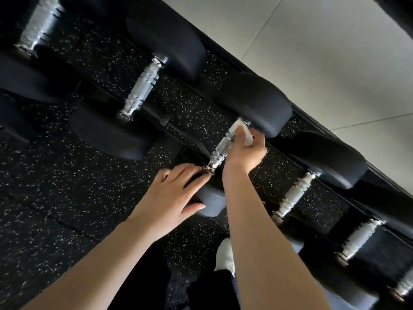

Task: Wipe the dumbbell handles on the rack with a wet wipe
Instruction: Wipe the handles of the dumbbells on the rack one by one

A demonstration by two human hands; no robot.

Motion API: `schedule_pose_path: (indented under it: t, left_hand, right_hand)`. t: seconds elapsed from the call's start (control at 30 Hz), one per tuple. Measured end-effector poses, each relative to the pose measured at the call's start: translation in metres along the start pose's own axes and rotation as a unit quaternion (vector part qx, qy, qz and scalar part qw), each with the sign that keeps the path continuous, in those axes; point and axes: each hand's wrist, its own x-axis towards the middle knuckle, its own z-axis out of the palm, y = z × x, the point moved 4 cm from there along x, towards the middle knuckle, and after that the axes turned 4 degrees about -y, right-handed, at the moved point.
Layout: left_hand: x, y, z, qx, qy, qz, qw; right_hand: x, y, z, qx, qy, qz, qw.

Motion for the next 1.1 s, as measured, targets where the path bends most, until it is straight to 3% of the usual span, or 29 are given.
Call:
schedule_pose_path:
  t: [0.2,0.4,0.83,0.97,1.1]
  left_hand:
    - [0.002,-0.007,0.0,-0.008,-0.017,0.018,1.0]
    - [0.002,-0.009,0.003,-0.003,-0.014,0.017,1.0]
    - [0.001,-0.007,0.002,0.012,0.004,0.017,1.0]
    - [-0.001,-0.007,0.003,0.01,0.007,0.016,1.0]
    - [-0.001,-0.006,0.002,0.009,-0.001,0.013,1.0]
  right_hand:
    - [0.0,-0.002,-0.003,0.033,0.064,0.008,0.997]
    - [0.006,0.0,-0.002,0.006,0.035,-0.042,0.998]
    - [0.017,0.003,0.004,0.07,0.046,-0.008,0.996]
    - [0.017,0.0,-0.002,-0.003,0.0,-0.017,1.0]
    - [-0.007,0.018,-0.016,-0.143,-0.167,-0.035,0.975]
